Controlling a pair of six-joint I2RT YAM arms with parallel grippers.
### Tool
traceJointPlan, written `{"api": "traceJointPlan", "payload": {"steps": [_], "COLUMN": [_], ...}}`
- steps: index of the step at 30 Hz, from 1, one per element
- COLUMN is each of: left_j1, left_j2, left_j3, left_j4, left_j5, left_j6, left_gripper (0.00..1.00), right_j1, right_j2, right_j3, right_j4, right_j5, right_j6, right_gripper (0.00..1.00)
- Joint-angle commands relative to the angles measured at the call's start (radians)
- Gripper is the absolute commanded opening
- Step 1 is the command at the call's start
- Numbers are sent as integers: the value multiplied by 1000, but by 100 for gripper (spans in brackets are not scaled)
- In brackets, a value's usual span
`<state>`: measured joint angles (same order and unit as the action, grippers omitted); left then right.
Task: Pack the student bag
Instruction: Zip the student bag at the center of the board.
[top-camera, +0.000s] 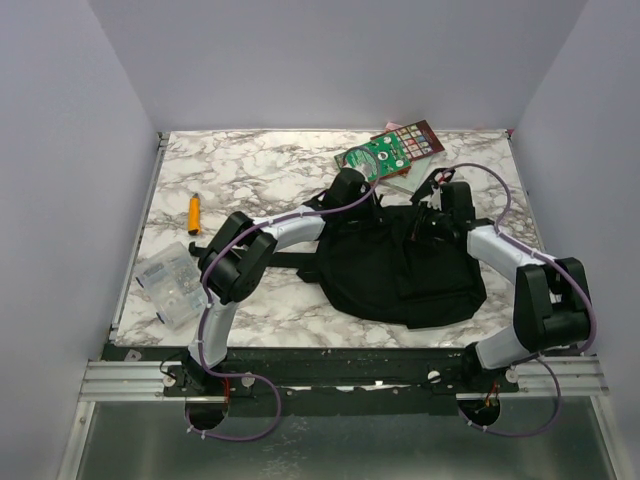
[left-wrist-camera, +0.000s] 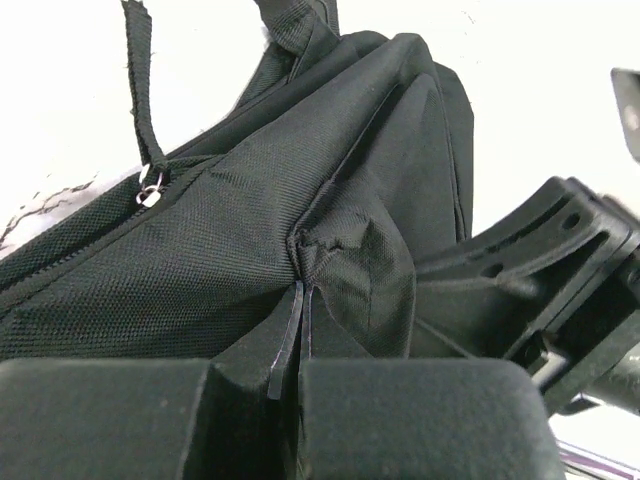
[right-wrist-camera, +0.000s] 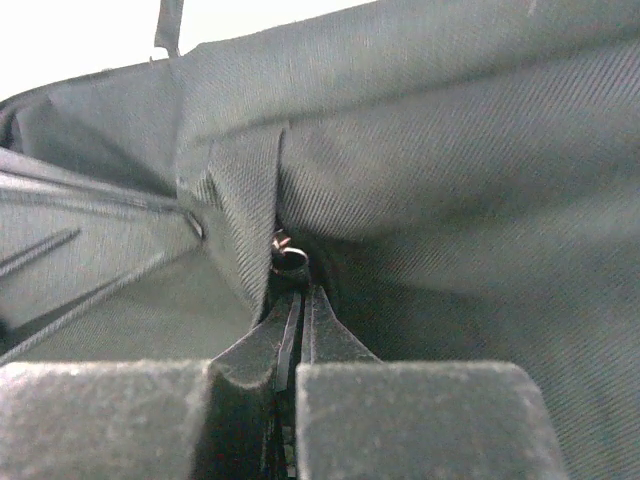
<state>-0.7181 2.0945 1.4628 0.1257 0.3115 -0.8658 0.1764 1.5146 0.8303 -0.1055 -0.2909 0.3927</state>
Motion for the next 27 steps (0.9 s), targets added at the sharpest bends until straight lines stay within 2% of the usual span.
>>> {"api": "traceJointPlan", "payload": {"steps": [1,7,12,17,21,25,27], "left_j1": [26,28,27,39,53,58,57], "left_j2": [-45,-73,-81,-85,-71,-61,-55], "left_j3": [-22,-40,-59,-52,-25,-8,3], "left_j4": [25,30,30,28,26,26,26], "left_j5": [-127,-185,-143,-158,-198,-240,-236], "left_j6": [-77,-61,-50,-16,-43,-78,-94], "left_gripper": [0,0,0,0,0,0,0], "right_j1": [45,83,82,91,119,199,260], "right_j2": [-36,-217,-217,-338,-456,-527,-502], "right_j3": [-10,-166,-117,-95,-177,-210,-202], "right_j4": [-340,-393,-415,-567,-682,-781,-818], "right_j5": [15,142,155,159,125,182,200], "right_j6": [134,229,224,257,344,424,454], "right_gripper": [1,0,1,1,1,1,1]}}
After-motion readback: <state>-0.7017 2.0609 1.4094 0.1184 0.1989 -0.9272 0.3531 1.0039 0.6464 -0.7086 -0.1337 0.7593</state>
